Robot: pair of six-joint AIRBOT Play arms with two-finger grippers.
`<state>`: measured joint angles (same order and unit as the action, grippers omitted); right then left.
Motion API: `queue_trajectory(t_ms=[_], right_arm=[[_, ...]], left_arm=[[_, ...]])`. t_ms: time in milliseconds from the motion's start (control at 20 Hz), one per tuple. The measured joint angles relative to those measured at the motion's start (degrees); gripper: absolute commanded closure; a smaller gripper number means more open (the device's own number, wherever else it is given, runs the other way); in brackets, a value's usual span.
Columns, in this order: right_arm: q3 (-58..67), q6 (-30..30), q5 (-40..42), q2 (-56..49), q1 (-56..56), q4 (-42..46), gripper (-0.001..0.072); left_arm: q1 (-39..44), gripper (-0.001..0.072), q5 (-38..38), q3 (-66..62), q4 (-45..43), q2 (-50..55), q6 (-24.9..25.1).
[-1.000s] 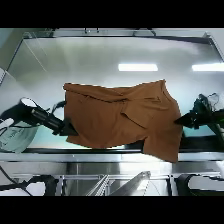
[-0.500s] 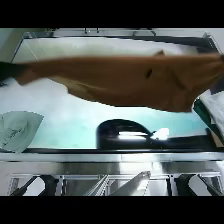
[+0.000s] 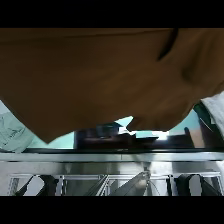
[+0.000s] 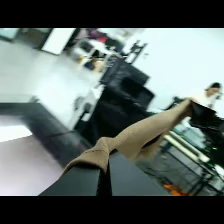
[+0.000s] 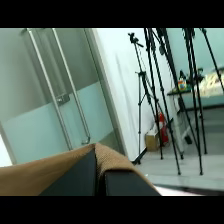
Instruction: Fold the shirts.
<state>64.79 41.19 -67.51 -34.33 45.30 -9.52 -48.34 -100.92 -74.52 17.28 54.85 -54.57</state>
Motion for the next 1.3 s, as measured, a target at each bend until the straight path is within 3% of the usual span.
queue_trajectory(t_ms=[100,300,500,650,900,1100,1300], right_arm=[[2.4,-1.7,0.6,2.1,0.2,0.0,0.0686],[8.5,-2.9,1.9,4.2,0.3,4.1,0.0686],[9.6,-0.6,2.8,0.7,-0.5,10.7,0.0686],[6.4,0.2,3.8,-8.0,-7.3,15.1,0.0685],[2.8,0.8,15.8,-32.6,-24.0,24.7,0.0686],[5.6,0.5,21.2,-51.0,-29.0,24.5,0.0687],[9.8,0.3,23.4,-61.2,-30.4,23.5,0.0687]], left_arm=[[0.1,0.0693,-1.3,-0.4,2.8,0.3,-0.9],[-0.1,0.0691,-3.9,-4.7,4.4,0.6,-7.2],[2.3,0.069,-0.3,-9.7,-8.5,4.4,-9.5],[10.3,0.0689,2.9,-11.1,-18.2,13.4,-9.7],[23.5,0.0699,7.5,-15.3,-26.7,38.8,-7.7],[27.8,0.0699,9.6,-25.7,-28.9,57.3,-7.3],[29.2,0.0697,15.5,-35.8,-30.0,66.6,-7.7]])
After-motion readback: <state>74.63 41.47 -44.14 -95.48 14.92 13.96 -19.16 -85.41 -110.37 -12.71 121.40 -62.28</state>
